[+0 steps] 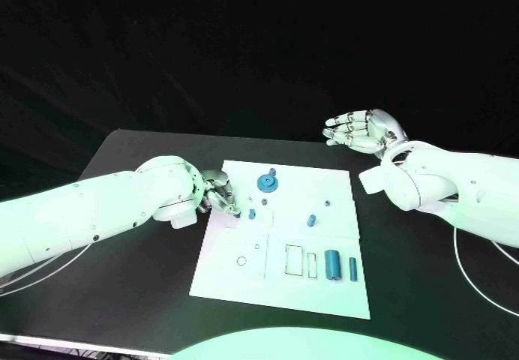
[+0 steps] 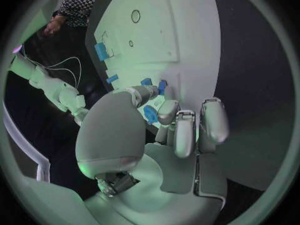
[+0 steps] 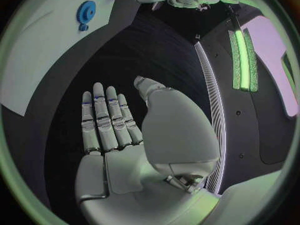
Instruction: Assemble the parts on the task board
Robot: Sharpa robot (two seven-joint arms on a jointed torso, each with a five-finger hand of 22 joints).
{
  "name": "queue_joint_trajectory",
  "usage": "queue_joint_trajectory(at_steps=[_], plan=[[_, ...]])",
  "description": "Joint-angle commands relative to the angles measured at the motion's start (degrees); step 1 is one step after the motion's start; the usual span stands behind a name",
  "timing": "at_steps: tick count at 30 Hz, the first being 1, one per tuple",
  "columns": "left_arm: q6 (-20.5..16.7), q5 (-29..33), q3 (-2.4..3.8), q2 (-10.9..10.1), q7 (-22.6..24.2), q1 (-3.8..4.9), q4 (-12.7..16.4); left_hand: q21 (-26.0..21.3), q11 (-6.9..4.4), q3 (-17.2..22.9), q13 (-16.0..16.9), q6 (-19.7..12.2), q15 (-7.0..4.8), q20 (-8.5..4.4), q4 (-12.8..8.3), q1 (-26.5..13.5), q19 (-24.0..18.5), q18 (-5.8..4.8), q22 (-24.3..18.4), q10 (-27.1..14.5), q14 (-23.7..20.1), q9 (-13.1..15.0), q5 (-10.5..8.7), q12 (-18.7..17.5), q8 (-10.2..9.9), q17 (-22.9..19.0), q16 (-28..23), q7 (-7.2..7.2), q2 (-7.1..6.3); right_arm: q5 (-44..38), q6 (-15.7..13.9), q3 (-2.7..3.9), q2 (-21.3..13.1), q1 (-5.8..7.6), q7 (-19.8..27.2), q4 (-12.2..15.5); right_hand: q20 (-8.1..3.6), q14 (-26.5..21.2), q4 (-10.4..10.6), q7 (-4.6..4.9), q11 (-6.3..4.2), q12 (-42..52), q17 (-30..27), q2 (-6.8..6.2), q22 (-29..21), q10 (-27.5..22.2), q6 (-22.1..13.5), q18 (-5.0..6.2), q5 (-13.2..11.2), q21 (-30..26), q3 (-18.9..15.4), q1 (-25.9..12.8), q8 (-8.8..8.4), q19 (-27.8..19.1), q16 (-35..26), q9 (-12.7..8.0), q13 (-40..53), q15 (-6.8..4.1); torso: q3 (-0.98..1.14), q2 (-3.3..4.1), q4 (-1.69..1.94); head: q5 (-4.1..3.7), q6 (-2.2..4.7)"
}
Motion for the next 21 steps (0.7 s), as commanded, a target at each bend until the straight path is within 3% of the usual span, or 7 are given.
queue_joint_trajectory(at_steps=[1,21], plan=[[1.90,-0.57,-0.09,0.05,0.76,-0.15,0.14,0.30,0.06,9.35,0.14,0.55,-0.38,-0.12,-8.97,0.05,0.26,-1.05,0.04,0.45,5.26,-0.07,0.22,0.33,0.18,12.92,0.30,-0.13,0.51,-0.12,0.96,0.01,-0.01,-0.02,0.38,0.05,0.04,0.32,-0.24,3.57,0.15,-0.33,-0.08,0.15,-0.14,0.44,0.42,0.40,-0.14,0.06,-0.05,-0.45,-0.19,-0.22,-0.30,-0.08,-0.07,-0.10,0.00,-0.02,0.00,0.01,0.05],[2.25,-0.11,-0.11,0.99,-1.12,-0.20,-0.62,0.31,-0.03,9.96,0.91,1.05,-0.44,-0.19,-9.26,-0.77,0.22,-1.04,0.01,1.06,5.34,0.02,0.79,0.85,0.18,13.21,0.44,-0.22,0.13,-0.12,0.98,0.01,-0.08,-0.02,0.34,0.06,0.04,0.32,-0.26,3.58,0.16,-0.36,-0.13,0.14,-0.33,0.44,0.41,0.36,-0.14,-0.04,-0.04,-0.46,-0.20,-0.59,-0.33,-0.10,-0.07,-0.08,0.02,0.00,-0.03,0.03,0.02]])
